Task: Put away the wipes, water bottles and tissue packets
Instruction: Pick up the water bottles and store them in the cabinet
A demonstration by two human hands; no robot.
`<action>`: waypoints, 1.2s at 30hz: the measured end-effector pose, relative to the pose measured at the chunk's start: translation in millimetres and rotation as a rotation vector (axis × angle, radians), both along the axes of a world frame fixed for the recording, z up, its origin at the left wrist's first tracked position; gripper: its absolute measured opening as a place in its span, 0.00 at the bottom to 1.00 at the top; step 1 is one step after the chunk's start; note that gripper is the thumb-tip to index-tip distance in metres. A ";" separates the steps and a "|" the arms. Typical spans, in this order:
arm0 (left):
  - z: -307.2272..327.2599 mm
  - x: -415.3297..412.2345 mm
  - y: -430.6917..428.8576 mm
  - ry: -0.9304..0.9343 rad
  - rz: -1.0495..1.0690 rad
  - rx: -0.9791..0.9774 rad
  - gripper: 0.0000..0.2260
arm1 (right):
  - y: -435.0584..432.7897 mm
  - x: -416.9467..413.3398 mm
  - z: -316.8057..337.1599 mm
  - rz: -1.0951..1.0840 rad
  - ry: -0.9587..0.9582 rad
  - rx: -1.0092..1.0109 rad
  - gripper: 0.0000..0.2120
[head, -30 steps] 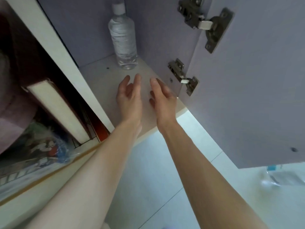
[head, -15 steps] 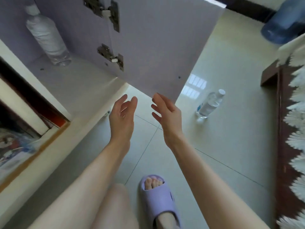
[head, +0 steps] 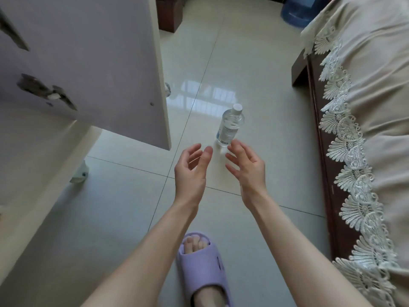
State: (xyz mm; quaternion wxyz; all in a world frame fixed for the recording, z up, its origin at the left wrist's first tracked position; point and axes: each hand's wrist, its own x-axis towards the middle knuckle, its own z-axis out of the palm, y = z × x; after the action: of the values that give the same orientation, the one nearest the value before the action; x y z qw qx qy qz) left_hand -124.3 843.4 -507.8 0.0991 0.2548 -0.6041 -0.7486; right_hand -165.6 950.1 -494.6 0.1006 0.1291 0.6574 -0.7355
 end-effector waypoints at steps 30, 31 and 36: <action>-116.7 -182.4 5.5 -0.032 -0.438 -0.062 0.23 | 27.5 -153.2 -114.9 0.109 -0.046 -0.004 0.29; -114.8 -182.2 5.0 -0.035 -0.436 -0.063 0.23 | 27.0 -152.6 -114.0 0.099 -0.045 -0.009 0.29; -103.5 -166.1 3.8 -0.053 -0.370 -0.063 0.25 | 25.4 -139.6 -102.1 0.108 -0.051 -0.011 0.25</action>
State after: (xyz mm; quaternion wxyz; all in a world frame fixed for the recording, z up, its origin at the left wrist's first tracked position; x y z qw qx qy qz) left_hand -290.4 847.2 -611.3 -0.0483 0.1558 -0.6661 -0.7279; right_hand -305.2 975.5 -596.8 0.1576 0.1113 0.6567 -0.7290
